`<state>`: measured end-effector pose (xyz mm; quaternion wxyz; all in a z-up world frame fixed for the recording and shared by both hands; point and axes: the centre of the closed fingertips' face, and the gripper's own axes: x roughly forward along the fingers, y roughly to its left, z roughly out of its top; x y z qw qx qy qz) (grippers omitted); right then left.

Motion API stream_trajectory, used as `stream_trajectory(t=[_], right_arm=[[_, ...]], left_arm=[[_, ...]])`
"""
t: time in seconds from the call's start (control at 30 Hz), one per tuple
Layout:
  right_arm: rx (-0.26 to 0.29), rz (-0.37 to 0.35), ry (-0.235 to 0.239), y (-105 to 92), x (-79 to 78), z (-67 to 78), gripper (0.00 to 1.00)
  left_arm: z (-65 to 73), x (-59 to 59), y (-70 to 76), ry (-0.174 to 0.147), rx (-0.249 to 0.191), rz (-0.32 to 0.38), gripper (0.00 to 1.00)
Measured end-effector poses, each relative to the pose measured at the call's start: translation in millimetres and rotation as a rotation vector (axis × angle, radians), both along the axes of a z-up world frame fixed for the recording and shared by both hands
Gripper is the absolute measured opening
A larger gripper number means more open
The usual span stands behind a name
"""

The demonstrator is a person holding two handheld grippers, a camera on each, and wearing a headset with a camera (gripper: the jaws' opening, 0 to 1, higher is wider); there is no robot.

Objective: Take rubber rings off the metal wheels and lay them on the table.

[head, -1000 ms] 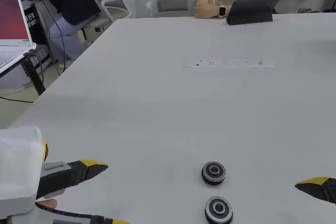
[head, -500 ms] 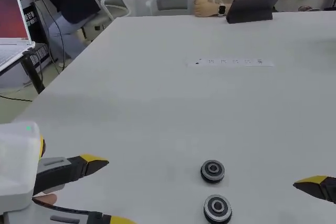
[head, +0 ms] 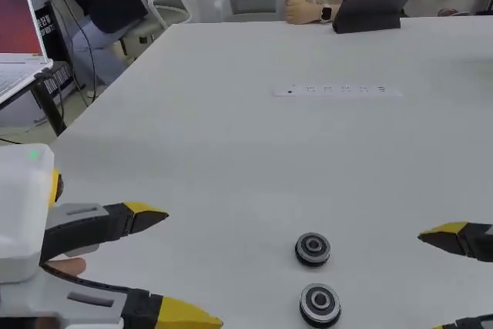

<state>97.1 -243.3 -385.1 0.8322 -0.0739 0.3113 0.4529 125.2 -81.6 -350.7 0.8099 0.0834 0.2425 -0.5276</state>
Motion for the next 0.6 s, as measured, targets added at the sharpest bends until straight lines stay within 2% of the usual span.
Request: stream_trajectory(t=[0.2, 0.3, 0.47, 0.6], right_arm=[[-0.037, 0.102, -0.084, 13.1, 8.3, 27.4, 0.92], [-0.055, 0.130, -0.108, 18.2, 12.6, 33.5, 0.89], [-0.045, 0.175, -0.143, 33.5, 17.6, 42.7, 0.89], [-0.033, 0.195, -0.159, 41.1, 21.5, 47.2, 0.86]], left_arm=[[30.3, 5.7, -3.2, -0.076, -0.046, 0.004, 0.83], [47.6, 8.9, -4.6, -0.143, -0.039, -0.010, 0.81], [70.1, 11.9, -5.5, -0.205, -0.035, -0.032, 0.79], [83.0, 16.5, -9.0, -0.245, -0.039, -0.054, 0.76]])
